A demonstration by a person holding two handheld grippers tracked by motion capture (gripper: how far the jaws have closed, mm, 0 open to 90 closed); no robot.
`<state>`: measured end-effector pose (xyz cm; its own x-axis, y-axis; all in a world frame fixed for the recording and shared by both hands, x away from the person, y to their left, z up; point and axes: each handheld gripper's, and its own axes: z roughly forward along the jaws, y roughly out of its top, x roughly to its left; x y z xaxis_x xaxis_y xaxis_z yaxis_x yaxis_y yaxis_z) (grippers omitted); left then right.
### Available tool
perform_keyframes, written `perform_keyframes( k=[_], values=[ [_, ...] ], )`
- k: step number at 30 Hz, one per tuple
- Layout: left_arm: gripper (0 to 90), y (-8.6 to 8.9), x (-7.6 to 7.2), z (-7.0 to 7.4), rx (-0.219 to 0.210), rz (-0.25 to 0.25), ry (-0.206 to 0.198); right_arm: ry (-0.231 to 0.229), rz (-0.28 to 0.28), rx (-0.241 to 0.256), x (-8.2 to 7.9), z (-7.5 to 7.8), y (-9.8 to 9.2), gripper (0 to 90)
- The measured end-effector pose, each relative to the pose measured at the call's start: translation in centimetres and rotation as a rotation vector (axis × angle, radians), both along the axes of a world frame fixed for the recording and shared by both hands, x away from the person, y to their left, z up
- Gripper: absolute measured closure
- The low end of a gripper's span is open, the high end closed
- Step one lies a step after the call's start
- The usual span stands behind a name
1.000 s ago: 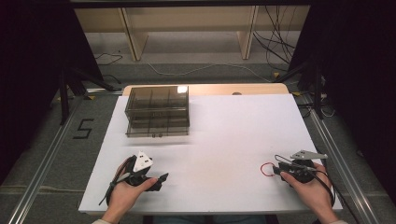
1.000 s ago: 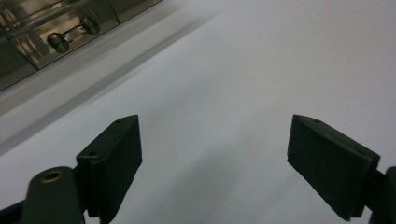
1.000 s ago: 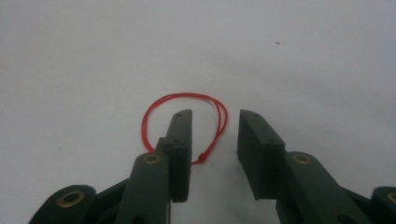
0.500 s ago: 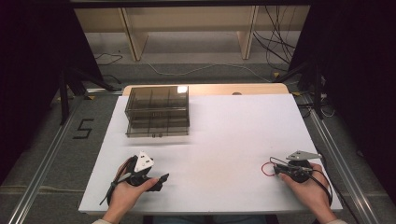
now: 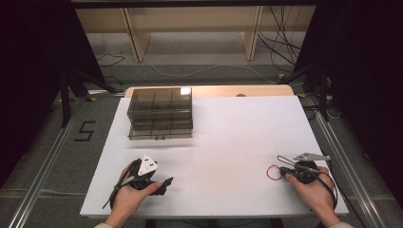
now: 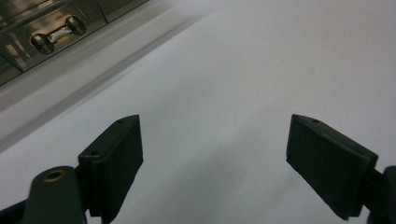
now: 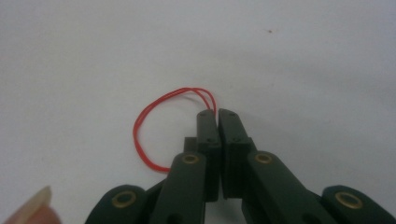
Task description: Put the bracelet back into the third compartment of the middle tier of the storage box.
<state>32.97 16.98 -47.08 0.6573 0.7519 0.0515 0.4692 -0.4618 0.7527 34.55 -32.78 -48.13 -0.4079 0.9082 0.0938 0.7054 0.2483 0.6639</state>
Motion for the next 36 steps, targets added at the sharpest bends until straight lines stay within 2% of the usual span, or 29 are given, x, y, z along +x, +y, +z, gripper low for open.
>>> perform_keyframes(
  k=[6, 16, 29, 36],
  values=[
    [18.5, 0.0, 0.0, 0.0, -0.001, 0.001, 0.0, -0.049, 0.004, 0.022, -0.1, 0.6, 0.2, 88.6],
    [18.6, -0.1, 0.0, 0.0, -0.002, 0.001, -0.007, -0.108, 0.053, 0.049, -0.1, 1.4, 1.3, 88.6],
    [18.6, -0.3, 0.0, 0.0, -0.002, -0.004, -0.011, -0.13, 0.08, 0.068, 0.2, 2.2, 2.4, 88.7],
    [18.6, -0.4, 0.0, 0.0, 0.0, -0.008, -0.008, -0.139, 0.112, 0.071, 0.7, 2.5, 3.5, 88.7]
  ],
)
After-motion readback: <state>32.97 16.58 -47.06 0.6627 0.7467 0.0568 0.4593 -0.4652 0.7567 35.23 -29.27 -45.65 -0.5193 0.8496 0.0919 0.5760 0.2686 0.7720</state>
